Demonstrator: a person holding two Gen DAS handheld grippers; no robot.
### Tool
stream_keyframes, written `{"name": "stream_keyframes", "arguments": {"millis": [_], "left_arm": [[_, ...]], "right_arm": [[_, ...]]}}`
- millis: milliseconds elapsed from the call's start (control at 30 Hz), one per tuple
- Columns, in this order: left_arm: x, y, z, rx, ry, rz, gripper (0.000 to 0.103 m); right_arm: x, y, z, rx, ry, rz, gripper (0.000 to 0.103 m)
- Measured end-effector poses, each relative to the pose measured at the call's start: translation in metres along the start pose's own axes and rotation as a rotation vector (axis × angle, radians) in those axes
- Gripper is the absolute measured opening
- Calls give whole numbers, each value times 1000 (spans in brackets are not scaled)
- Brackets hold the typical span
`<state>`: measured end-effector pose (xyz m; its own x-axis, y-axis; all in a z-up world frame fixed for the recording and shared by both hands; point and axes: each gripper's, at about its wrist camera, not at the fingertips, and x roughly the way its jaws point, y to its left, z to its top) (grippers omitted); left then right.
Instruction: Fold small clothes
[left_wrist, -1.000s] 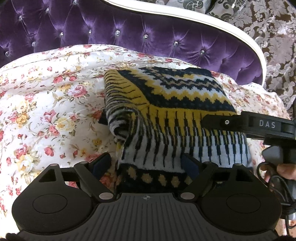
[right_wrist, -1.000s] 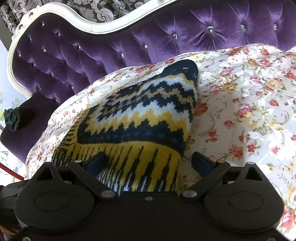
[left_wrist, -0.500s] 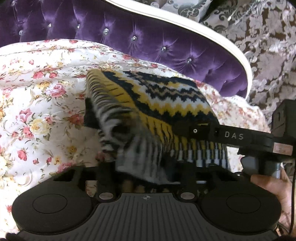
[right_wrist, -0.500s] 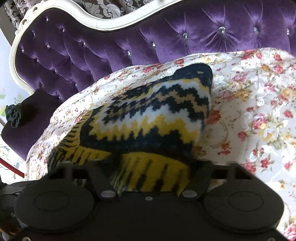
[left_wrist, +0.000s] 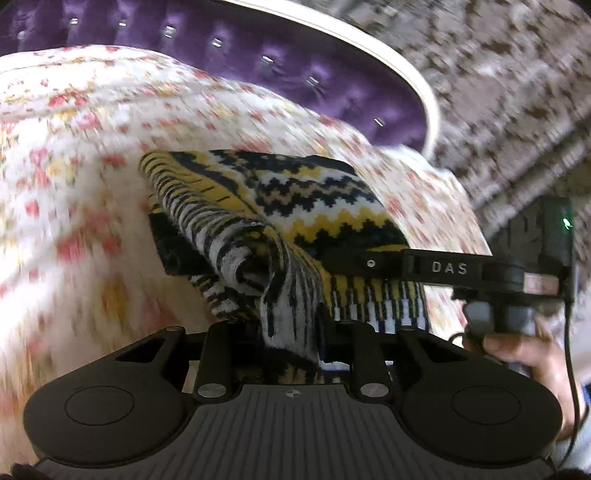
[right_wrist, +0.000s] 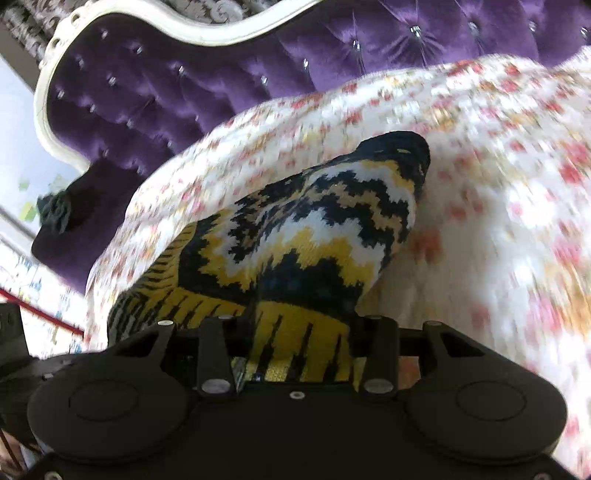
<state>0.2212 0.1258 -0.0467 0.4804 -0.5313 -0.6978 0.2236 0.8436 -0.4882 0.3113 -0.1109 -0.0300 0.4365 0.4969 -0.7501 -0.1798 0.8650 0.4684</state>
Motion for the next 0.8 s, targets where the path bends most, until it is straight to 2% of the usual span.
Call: {"name": "stream_keyframes", "arguments": {"millis": [267, 333, 400, 567, 667, 733, 800], "left_arm": [[-43, -24, -87, -26, 111, -96, 25], [-46, -24, -103, -15, 106, -56, 27], [-52, -23, -116, -9, 63, 2, 28], [-76, -36, -124, -5, -69, 118, 34], [-88, -52, -122, 47, -168, 190, 46], [-89, -61, -120, 74, -219, 258, 61], [-82, -67, -116, 116, -240, 346, 64]], "right_arm": [[-61, 6, -90, -4, 108, 29, 55], [-71, 4, -110, -3, 119, 23, 57], [-78, 2, -124, -4, 109, -5, 63], [-106, 13, -143, -14, -16, -70, 70], [-123, 26, -148, -57, -117, -121, 80], [-127, 32, -151, -91, -162, -162, 81], [-120, 36, -153, -116, -182, -220, 83]]}}
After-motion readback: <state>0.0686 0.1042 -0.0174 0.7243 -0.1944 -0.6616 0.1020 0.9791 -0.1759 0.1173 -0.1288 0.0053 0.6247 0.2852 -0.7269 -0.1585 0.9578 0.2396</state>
